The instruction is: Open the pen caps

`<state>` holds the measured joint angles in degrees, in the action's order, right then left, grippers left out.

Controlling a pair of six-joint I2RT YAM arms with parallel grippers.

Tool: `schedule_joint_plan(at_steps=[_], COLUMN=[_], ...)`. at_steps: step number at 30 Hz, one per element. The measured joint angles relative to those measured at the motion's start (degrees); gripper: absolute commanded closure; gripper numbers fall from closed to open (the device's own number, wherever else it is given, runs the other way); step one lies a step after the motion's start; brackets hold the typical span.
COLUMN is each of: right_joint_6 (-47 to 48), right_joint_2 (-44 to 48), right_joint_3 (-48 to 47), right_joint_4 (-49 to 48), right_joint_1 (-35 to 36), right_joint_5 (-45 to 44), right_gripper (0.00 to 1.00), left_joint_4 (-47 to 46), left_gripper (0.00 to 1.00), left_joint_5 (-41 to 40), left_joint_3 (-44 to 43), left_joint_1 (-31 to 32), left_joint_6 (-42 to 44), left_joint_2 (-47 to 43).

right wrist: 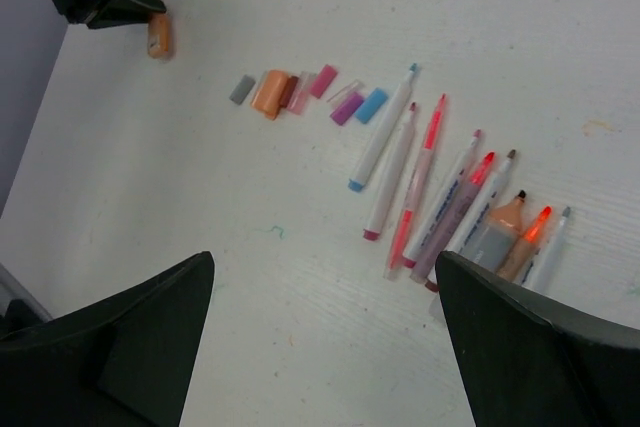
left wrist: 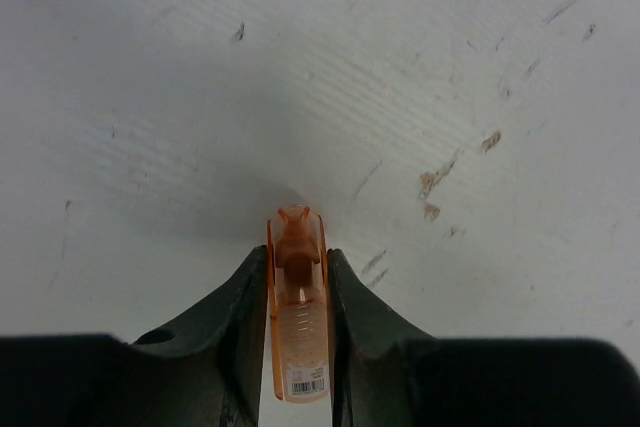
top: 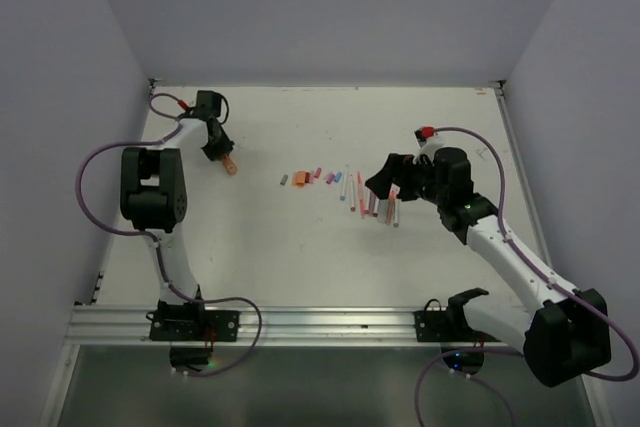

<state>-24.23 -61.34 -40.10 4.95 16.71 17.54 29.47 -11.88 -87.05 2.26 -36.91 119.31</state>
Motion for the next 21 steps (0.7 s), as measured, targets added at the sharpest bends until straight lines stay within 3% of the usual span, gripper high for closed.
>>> schedule_joint_plan(at_steps=[11, 21], right_joint_6=[-2.1, -3.0], right_joint_2=[-7.6, -19.8], right_joint_3=[-0.2, -7.3], right_joint_4=[-13.3, -25.9], right_joint_1=[16.9, 27.6], right_joint_5=[-1.2, -5.2], right_gripper=[0.08, 0.26], left_joint_4=[-8.4, -15.2], left_gripper=[0.96, 0.95], left_joint_5=[7.8, 9.3], left_joint_3=[19.8, 30.7], left_joint_1=[1.3, 12.9], left_joint_6=[-6.2, -16.4], left_joint_2=[-24.9, -42.7])
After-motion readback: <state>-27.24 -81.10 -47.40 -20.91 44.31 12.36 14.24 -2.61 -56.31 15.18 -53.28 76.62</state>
